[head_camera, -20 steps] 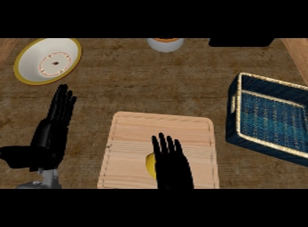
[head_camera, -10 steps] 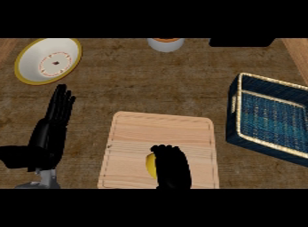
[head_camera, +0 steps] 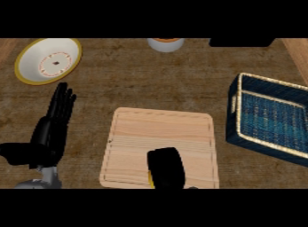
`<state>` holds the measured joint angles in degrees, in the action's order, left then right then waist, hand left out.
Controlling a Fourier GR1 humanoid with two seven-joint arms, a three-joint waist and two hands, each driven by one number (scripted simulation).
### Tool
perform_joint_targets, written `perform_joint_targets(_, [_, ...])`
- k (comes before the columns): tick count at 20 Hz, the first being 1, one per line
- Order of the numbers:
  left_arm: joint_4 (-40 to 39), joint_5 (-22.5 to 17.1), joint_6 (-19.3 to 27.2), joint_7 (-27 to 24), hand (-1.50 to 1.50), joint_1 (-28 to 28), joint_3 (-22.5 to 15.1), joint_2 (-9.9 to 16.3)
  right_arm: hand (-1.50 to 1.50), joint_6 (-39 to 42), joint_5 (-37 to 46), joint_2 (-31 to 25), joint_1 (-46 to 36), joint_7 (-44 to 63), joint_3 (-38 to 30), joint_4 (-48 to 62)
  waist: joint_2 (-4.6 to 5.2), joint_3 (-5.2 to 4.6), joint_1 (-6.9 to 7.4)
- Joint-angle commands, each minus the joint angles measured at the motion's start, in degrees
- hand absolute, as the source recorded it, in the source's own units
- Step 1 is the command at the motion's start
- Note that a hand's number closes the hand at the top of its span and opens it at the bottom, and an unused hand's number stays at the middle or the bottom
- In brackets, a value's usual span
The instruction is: Pick the lemon from the cutting board and place it in the basket
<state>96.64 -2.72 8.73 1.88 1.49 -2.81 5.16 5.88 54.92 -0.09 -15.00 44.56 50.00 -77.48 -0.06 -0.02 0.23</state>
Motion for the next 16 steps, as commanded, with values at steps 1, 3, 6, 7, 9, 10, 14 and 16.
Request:
perform_joint_targets(1, [-4.47,-0.80,-1.18,-3.52,0.00,0.93,1.89,-0.35,1.50,-3.41,3.35,-0.91,-0.04,-4.47,-3.18,4.80,0.08,0.01,-0.17])
perform_joint_targets(3, [0.39,1.58,1.04,0.39,0.00,0.40,-0.97,-1.29,1.50,-7.98,2.09,0.08,-0.21,1.88,-2.25,8.03,0.08,0.04,0.03])
perform_joint_targets(6, [-0.47,1.43,1.23,-0.60,0.00,0.07,-0.78,-1.75,1.50,-10.72,-0.32,0.09,-4.62,3.82,-9.59,13.70,0.28,0.05,0.25])
perform_joint_targets(7, [0.45,-1.85,-2.32,-2.52,0.00,-2.99,1.28,0.24,1.50,-12.27,0.24,0.09,-3.71,5.31,-7.61,13.10,0.15,0.02,0.45])
perform_joint_targets(9, [1.16,1.49,0.32,-0.44,0.00,-1.41,-1.80,-1.84,1.50,-18.74,-3.50,0.09,-7.54,7.82,-3.52,16.39,0.23,0.06,0.90])
perform_joint_targets(10, [-1.00,0.34,-0.54,-1.10,0.00,-0.68,-0.17,-1.26,1.50,-17.89,-0.74,0.09,-5.50,6.40,-4.52,14.86,0.14,0.03,0.23])
perform_joint_targets(14, [-0.62,-1.07,-1.67,-0.15,0.00,0.50,2.72,0.97,1.50,-19.89,6.50,0.05,-3.87,10.98,-1.36,7.94,-0.04,0.02,-0.25])
perform_joint_targets(16, [2.78,0.43,-0.23,1.20,0.00,-1.15,-0.03,-0.91,1.50,-22.48,4.62,0.09,-5.77,12.40,-0.71,5.58,-0.04,0.04,0.13])
